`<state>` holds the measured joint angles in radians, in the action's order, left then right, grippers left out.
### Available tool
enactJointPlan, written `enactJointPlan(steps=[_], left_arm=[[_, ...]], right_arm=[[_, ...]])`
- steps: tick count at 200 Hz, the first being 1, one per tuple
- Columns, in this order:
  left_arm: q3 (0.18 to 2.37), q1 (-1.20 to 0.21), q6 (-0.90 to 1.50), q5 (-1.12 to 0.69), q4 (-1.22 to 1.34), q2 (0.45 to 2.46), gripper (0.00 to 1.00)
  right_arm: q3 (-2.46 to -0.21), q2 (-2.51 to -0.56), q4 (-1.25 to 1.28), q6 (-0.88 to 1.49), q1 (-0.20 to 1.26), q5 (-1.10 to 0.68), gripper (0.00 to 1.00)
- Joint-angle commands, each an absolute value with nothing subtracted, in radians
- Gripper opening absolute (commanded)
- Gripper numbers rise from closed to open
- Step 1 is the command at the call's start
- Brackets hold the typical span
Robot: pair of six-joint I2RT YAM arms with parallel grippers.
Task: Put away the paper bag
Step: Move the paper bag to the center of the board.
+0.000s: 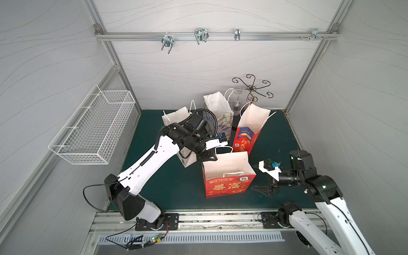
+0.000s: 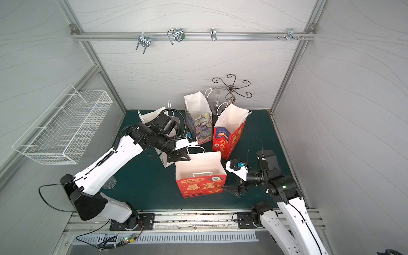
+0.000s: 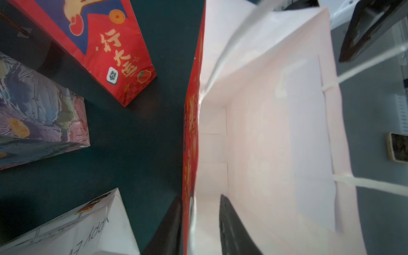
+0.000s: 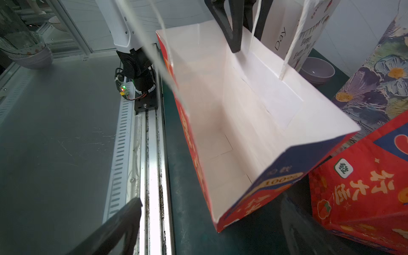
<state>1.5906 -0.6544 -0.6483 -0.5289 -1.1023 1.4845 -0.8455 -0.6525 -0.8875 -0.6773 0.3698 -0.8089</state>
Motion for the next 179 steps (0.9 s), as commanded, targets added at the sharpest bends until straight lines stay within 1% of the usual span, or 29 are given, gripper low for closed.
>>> enactJointPlan(steps=[1,15,35,54,85,93,104,123,135,143,155,162,179], left_arm=[[1.585,-0.653,-0.612,-0.530,-0.995,1.434,0.49],[1.572,-0.653,-0.596,-0.531,-0.956,1.402,0.58],[1.556,-0.653,-0.583,-0.535,-0.924,1.342,0.65],[1.517,-0.653,-0.540,-0.510,-0.858,1.256,0.67],[1.380,-0.653,-0.398,-0.474,-0.642,1.043,0.71],[1.335,-0.653,-0.350,-0.447,-0.582,0.985,0.72],[1.273,-0.653,-0.250,-0.365,-0.501,0.912,0.73],[1.180,-0.653,-0.103,-0.201,-0.477,0.805,0.72],[1.118,-0.653,0.007,-0.064,-0.497,0.743,0.70],[1.074,-0.653,0.076,0.024,-0.526,0.704,0.68],[1.016,-0.653,0.196,0.141,-0.593,0.656,0.61],[0.985,-0.653,0.255,0.163,-0.635,0.631,0.57],[0.901,-0.653,0.311,0.128,-0.696,0.589,0.55]], right_arm=[[-0.835,-0.700,-0.780,-0.647,0.413,-0.843,0.97],[-0.827,-0.723,-0.764,-0.651,0.436,-0.826,0.96],[-0.814,-0.738,-0.732,-0.649,0.448,-0.816,0.95],[-0.798,-0.740,-0.708,-0.640,0.452,-0.818,0.95],[-0.781,-0.738,-0.695,-0.637,0.457,-0.813,0.95],[-0.777,-0.736,-0.692,-0.637,0.459,-0.808,0.95],[-0.772,-0.736,-0.693,-0.636,0.459,-0.803,0.95],[-0.764,-0.732,-0.693,-0.637,0.459,-0.796,0.95],[-0.758,-0.728,-0.695,-0.638,0.459,-0.793,0.95],[-0.755,-0.726,-0.695,-0.640,0.459,-0.791,0.95],[-0.752,-0.724,-0.696,-0.642,0.459,-0.788,0.95],[-0.752,-0.724,-0.700,-0.644,0.459,-0.788,0.95],[-0.755,-0.723,-0.707,-0.646,0.460,-0.788,0.95]])
